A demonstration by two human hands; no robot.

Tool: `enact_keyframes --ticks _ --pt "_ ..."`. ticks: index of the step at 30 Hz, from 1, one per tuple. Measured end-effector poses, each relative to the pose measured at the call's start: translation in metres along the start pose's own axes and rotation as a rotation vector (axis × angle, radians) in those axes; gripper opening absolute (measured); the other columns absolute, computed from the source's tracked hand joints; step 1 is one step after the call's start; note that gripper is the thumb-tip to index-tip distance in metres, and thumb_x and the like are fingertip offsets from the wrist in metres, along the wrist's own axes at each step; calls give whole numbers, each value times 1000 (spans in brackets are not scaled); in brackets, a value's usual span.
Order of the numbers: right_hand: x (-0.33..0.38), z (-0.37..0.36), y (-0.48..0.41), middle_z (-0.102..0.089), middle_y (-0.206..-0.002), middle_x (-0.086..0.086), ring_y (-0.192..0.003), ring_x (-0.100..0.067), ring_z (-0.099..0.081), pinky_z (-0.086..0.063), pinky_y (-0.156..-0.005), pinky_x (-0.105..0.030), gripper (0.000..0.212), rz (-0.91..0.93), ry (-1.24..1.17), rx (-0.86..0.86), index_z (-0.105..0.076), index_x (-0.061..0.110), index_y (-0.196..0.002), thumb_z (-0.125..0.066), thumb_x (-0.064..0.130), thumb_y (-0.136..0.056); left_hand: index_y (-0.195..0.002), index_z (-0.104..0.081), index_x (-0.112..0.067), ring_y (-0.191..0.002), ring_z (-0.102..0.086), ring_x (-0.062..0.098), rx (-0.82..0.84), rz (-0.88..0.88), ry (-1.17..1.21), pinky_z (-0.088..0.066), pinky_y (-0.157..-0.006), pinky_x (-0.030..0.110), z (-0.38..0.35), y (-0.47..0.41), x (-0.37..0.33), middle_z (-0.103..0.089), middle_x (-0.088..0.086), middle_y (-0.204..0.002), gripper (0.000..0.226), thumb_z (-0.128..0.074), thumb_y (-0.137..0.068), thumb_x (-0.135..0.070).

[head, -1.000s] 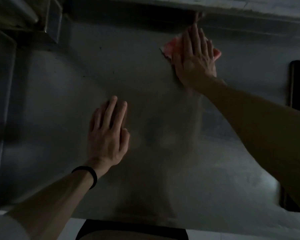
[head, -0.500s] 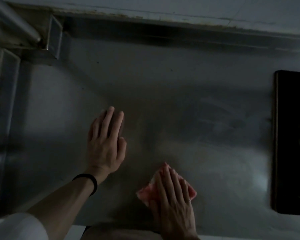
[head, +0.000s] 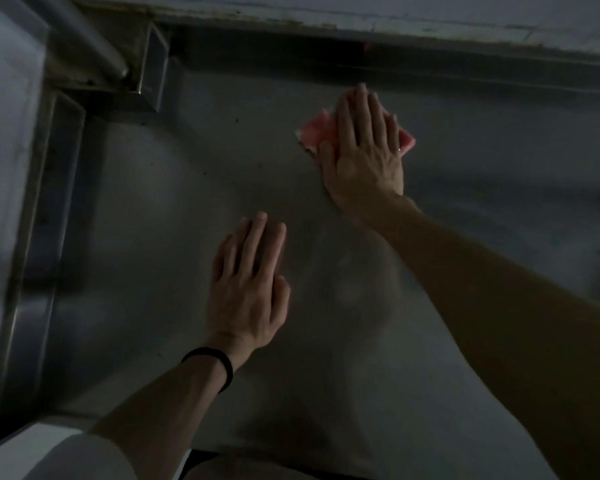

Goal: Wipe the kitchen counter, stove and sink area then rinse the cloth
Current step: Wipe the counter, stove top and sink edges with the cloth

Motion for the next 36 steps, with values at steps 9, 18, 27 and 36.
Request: enact_keyframes --ticks 9,18,27,36 --pt "42 -30 212 -7 -174 -16 -162 -29 -5 -6 -131 -46 70 -116 -37 16 -19 5 -165 -42 41 -109 -165 -30 -15 -158 -25 37 1 -7 46 -25 -126 56 6 -1 -4 -20 12 -174 74 -46 -94 -31" --pt "79 -64 318 -8 -175 -11 -163 -25 -6 3 -132 -42 73 -218 -32 31 -12 13 -167 -36 46 -106 -166 -25 -17 -158 -21 37 4 -8 18 -20 -126 54 4 -1 -4 -19 13 -174 74 -43 -96 -33" --pt "-118 -14 375 -5 -175 -11 -162 -27 -4 -10 -130 -53 75 -755 -42 -81 -12 12 -167 -26 47 -102 -163 -30 -13 -155 -26 42 2 -10 24 -20 -126 54 12 -1 -7 -23 16 -172 73 -45 -94 -30" --pt "7 -48 361 4 -175 -13 -162 -27 6 0 -131 -47 72 -904 -131 -113 -3 12 -167 -24 44 -107 -164 -27 -14 -154 -24 44 6 -34 41 -19 -126 56 10 0 -6 -20 17 -172 71 -41 -96 -30"
Point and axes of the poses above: each hand's wrist, its own y-axis away from the middle knuckle, its own z-axis out of the back of the hand, x = y × z, the point moved 4 cm from there along -y, towards the middle knuckle
